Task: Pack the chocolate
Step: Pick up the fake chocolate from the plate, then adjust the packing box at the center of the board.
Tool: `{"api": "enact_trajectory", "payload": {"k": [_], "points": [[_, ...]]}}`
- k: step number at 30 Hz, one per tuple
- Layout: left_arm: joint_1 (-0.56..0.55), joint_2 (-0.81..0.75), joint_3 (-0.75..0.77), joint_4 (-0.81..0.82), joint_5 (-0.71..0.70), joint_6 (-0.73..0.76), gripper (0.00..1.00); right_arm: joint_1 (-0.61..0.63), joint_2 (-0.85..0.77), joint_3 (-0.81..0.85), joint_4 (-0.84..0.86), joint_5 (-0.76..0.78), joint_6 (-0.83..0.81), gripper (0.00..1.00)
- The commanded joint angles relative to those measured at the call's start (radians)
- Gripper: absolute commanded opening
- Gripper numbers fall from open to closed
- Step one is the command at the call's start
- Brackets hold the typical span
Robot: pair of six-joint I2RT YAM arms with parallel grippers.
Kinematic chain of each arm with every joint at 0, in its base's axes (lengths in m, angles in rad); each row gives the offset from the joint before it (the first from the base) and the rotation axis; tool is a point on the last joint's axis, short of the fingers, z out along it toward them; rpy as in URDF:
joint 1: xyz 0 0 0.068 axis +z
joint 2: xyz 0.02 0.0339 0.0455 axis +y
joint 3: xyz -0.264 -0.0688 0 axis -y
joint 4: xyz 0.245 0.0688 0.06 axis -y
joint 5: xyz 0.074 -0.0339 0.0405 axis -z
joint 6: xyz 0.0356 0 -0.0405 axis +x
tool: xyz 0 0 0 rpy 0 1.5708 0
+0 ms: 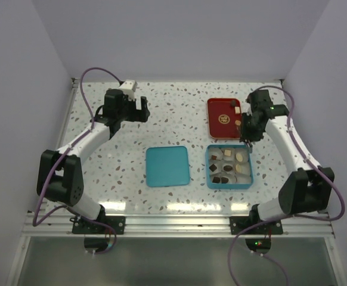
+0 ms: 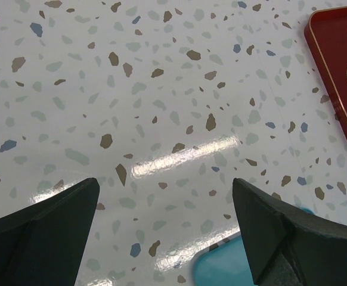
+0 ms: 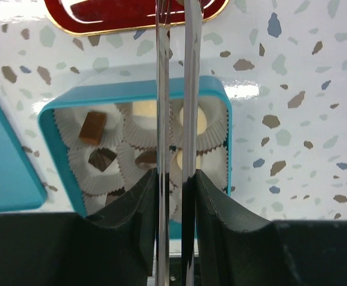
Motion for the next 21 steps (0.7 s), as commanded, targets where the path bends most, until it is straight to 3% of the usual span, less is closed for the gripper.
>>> {"api": "enact_trajectory", "payload": {"k": [1,10,21], "points": [[-0.004,-0.037,-0.005,0.048,0.015,-0.011,1.0,-0.006,-0.148,0.087,-0.142,-0.042,-0.002,0.2],[-0.004,-0.041,-0.005,0.052,0.023,-0.014,1.0,-0.005,-0.3,0.113,-0.482,-0.104,0.002,0.21],[-0.004,-0.046,-0.008,0.067,0.037,-0.02,1.0,0.009,-0.445,0.006,-0.628,-0.248,0.065,0.21]]}}
